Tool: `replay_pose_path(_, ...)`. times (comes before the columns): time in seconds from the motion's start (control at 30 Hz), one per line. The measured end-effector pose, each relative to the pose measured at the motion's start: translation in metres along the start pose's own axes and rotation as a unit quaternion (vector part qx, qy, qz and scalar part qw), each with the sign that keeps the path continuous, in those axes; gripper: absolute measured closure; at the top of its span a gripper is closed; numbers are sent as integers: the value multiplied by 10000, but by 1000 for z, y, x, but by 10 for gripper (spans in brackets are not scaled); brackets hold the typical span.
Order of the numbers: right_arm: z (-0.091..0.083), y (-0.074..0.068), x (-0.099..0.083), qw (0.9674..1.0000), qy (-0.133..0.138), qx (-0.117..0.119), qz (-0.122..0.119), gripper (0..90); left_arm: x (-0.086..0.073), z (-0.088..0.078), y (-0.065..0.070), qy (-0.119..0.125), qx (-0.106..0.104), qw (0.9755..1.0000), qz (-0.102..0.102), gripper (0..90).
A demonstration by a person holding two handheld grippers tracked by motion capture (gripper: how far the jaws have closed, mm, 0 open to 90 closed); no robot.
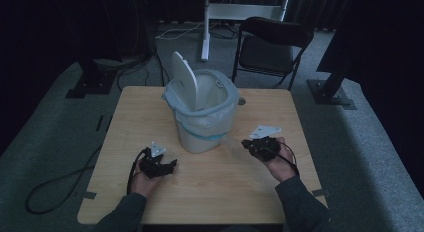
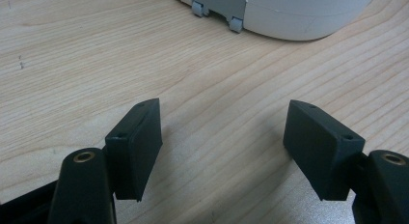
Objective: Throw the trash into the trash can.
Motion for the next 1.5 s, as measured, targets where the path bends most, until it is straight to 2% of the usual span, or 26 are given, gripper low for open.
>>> replay_pose_path(0.33,-12,17,8,9993,188,-276,179,861,0,0,0,1,12,10000,17,302)
replay_pose_path(0.73,-24,31,16,9976,351,-503,315,861,0,0,0,8,12,10000,8,302)
replay_pose_path(1.5,-37,46,27,9939,541,-797,529,861,0,0,0,-2,11,10000,23,302)
Point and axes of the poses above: each handheld gripper's, and its own axes: z roughly forward along the jaws, x roughly out of its top, y roughly to its right, the point moved 5 cm from there along z, roughly forward along the jaws
